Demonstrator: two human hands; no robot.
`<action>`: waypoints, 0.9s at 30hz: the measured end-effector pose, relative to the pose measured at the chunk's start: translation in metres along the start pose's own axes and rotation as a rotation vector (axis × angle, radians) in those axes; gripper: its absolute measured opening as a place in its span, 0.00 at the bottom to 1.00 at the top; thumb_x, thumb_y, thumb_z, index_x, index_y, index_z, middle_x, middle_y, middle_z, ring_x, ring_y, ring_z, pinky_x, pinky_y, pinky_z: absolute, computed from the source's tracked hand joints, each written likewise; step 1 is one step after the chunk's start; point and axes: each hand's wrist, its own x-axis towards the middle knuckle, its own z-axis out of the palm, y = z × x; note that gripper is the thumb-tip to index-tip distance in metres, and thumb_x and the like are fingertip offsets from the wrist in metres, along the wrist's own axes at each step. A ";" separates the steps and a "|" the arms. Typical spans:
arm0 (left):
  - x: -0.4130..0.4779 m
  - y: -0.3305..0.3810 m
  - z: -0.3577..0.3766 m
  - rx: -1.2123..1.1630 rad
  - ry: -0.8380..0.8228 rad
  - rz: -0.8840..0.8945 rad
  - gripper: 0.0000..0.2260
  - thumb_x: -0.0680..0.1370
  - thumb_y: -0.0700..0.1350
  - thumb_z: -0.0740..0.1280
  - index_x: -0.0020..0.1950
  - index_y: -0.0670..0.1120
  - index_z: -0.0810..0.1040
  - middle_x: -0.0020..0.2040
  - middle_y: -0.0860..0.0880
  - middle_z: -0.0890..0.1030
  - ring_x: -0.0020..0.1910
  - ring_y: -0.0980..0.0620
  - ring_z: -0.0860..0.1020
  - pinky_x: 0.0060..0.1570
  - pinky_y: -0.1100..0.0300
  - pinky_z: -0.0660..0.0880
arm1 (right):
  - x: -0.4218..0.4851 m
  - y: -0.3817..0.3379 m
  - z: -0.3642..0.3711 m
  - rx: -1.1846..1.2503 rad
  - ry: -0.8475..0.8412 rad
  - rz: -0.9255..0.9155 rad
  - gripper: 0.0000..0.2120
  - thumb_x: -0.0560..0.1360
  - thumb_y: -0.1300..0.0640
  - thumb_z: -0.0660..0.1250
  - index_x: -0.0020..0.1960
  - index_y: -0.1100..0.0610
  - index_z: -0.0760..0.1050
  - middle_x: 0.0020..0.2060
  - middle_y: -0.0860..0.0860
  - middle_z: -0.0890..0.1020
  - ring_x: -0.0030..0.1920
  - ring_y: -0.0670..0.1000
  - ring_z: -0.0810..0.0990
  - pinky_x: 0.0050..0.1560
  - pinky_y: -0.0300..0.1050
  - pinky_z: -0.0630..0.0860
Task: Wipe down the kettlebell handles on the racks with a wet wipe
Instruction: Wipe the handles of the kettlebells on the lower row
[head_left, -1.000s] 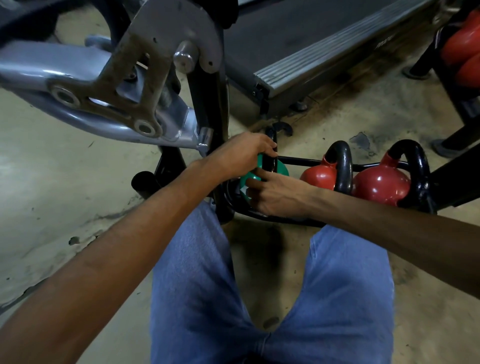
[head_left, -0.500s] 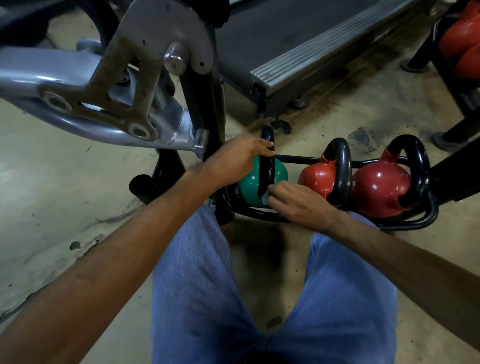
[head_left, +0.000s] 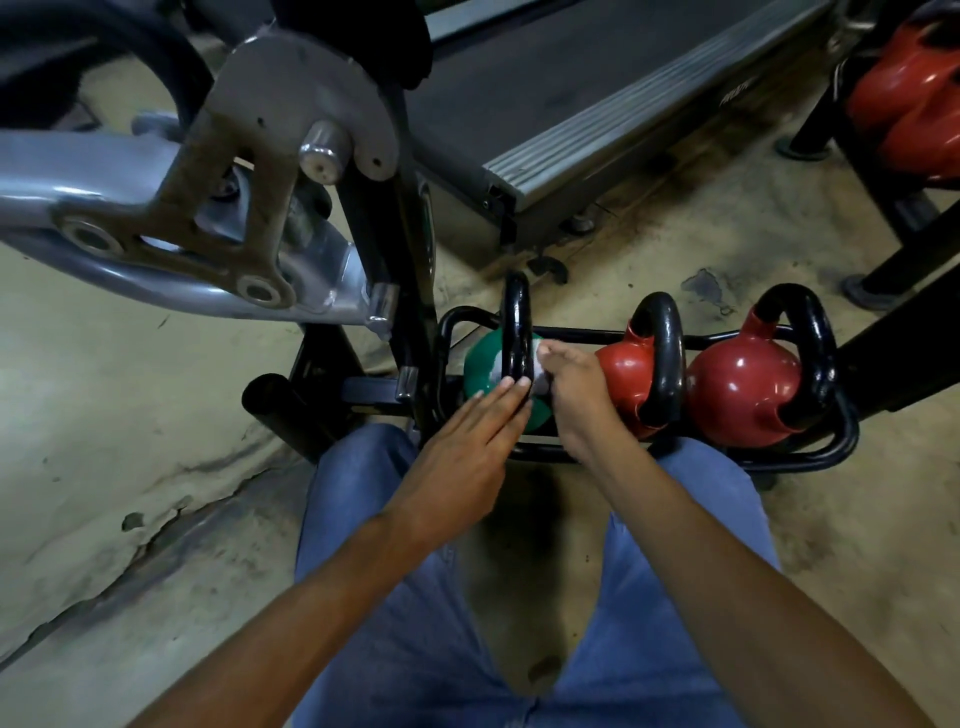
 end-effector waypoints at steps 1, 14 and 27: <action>0.002 -0.001 -0.001 0.010 0.000 0.009 0.33 0.76 0.35 0.63 0.80 0.43 0.58 0.82 0.45 0.55 0.81 0.49 0.50 0.79 0.50 0.54 | 0.008 -0.006 0.001 0.054 0.051 0.024 0.13 0.84 0.60 0.60 0.60 0.68 0.79 0.54 0.70 0.82 0.44 0.58 0.79 0.50 0.53 0.78; 0.001 -0.005 -0.011 0.020 -0.049 -0.050 0.31 0.78 0.39 0.61 0.81 0.44 0.56 0.82 0.44 0.53 0.81 0.49 0.50 0.79 0.49 0.55 | 0.038 -0.034 -0.004 -1.347 -0.391 -0.969 0.12 0.82 0.53 0.57 0.56 0.55 0.78 0.61 0.51 0.81 0.73 0.52 0.70 0.67 0.56 0.71; 0.030 -0.002 -0.024 -0.039 0.077 -0.069 0.31 0.76 0.39 0.65 0.79 0.43 0.62 0.81 0.44 0.60 0.80 0.48 0.56 0.78 0.52 0.50 | 0.051 -0.042 0.024 -1.094 0.105 -0.590 0.14 0.84 0.52 0.57 0.47 0.58 0.76 0.40 0.55 0.81 0.40 0.57 0.80 0.38 0.50 0.73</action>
